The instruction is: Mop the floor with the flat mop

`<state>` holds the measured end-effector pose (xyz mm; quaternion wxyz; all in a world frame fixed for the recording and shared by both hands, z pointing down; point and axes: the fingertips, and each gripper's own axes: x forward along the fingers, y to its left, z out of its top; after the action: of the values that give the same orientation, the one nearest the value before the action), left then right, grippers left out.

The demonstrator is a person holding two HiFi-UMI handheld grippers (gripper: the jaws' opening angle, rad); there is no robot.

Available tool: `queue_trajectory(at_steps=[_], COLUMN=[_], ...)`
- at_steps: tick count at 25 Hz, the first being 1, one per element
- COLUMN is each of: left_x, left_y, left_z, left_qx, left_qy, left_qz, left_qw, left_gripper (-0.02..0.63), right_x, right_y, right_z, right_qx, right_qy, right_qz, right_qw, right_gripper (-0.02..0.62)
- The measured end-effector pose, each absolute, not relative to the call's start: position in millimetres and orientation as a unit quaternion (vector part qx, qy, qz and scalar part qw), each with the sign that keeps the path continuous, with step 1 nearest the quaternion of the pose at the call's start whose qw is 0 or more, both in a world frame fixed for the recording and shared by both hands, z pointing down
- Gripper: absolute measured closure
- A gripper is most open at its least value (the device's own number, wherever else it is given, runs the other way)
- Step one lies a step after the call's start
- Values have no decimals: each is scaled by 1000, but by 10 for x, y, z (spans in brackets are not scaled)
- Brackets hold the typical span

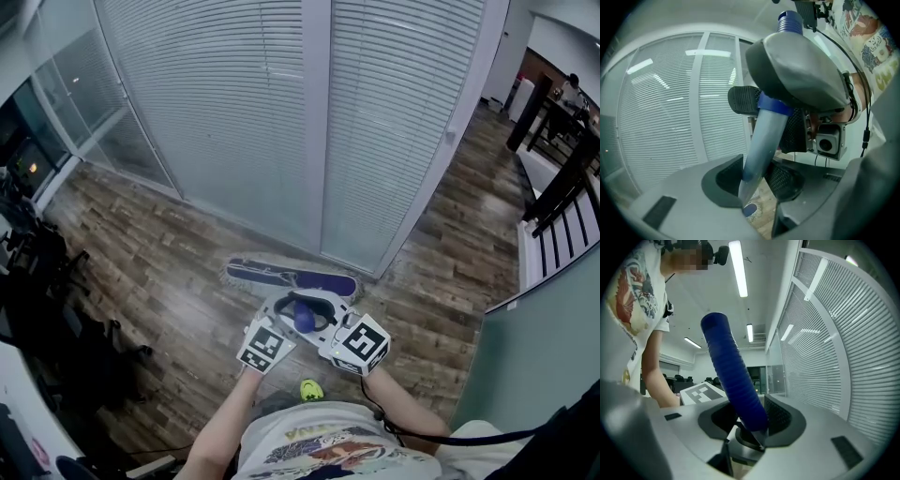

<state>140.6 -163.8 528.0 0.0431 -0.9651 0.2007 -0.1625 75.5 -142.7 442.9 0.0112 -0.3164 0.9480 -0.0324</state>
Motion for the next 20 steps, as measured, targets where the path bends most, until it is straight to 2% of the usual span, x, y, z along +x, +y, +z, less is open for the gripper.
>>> queue_trajectory(at_steps=[9,20], left_x=[1203,970], left_y=[-914,608], left_z=[5474,5623], left_qx=[-961,-959], left_qy=[221,228], left_qz=[-166,-170], left_qw=[19,9], left_gripper=[489,482], right_x=[537,275], right_y=[-653,901], right_z=[4644,4834], right_qx=[-317,-304], right_qy=[946,950], right_qz=[-59,-64], right_qw=[15,-6], right_gripper=[430,422])
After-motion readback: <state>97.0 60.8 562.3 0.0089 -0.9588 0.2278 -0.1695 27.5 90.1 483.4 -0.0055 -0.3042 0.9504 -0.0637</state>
